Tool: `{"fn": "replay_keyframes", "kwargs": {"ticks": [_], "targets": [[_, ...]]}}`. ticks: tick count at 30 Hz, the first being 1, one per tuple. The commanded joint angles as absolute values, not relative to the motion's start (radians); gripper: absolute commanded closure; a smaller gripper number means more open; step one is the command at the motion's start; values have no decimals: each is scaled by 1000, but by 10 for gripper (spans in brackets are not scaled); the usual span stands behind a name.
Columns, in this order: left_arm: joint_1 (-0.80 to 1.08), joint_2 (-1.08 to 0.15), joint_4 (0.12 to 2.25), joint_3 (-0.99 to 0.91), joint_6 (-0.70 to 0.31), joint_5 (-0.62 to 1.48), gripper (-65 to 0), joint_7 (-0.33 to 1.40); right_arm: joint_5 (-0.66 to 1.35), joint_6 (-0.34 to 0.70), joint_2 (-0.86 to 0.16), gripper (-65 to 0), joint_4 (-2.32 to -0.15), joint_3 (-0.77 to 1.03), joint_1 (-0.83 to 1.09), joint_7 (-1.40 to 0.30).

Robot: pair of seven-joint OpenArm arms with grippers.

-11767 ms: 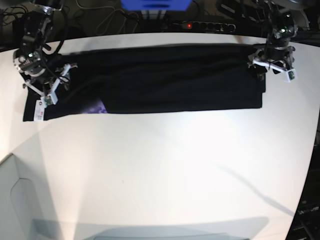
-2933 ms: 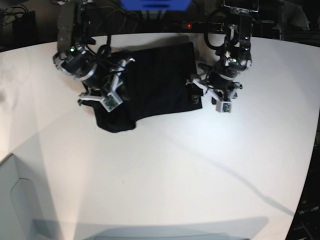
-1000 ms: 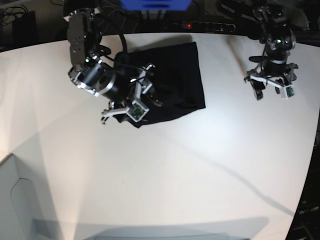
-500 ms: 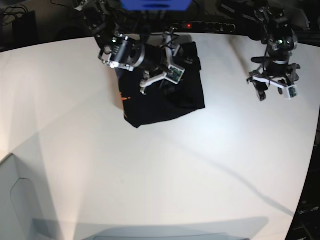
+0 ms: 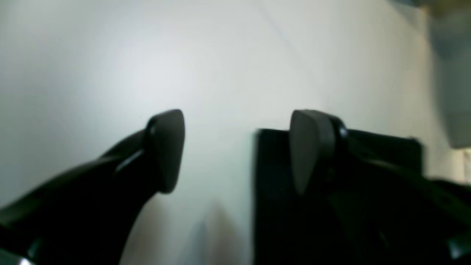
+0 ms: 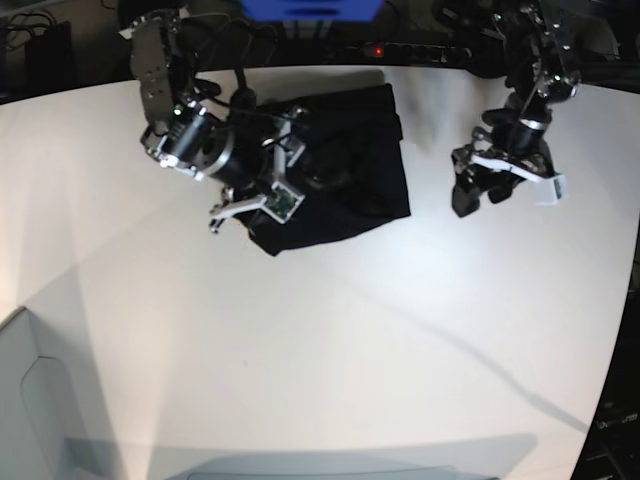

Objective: Fold the T-shirt properly
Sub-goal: 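Grasp the bundle's edge with the left gripper beside the right gripper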

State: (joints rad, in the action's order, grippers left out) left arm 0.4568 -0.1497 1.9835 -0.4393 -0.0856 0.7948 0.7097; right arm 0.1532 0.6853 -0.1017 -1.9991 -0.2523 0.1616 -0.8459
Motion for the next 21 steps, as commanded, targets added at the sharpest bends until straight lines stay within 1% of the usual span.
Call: {"fn": "replay_keyframes", "kwargs": {"ticks": [1, 4, 8, 14, 21], "targets": [[447, -151, 1995, -400, -90, 814, -434, 690, 166, 698, -101, -333, -2020, -232, 150, -822], [437, -122, 1989, -312, -90, 812, -434, 690, 166, 698, -102, -333, -2020, -188, 147, -822], [397, -96, 1920, -240, -88, 812, -434, 694, 166, 698, -102, -333, -2018, -162, 136, -823], [357, -97, 1794, -176, -88, 812, -434, 688, 165, 698, -105, -333, -2017, -160, 136, -826], [314, -97, 1742, -99, -88, 812, -434, 688, 163, 698, -105, -333, -2017, -160, 137, -831]]}}
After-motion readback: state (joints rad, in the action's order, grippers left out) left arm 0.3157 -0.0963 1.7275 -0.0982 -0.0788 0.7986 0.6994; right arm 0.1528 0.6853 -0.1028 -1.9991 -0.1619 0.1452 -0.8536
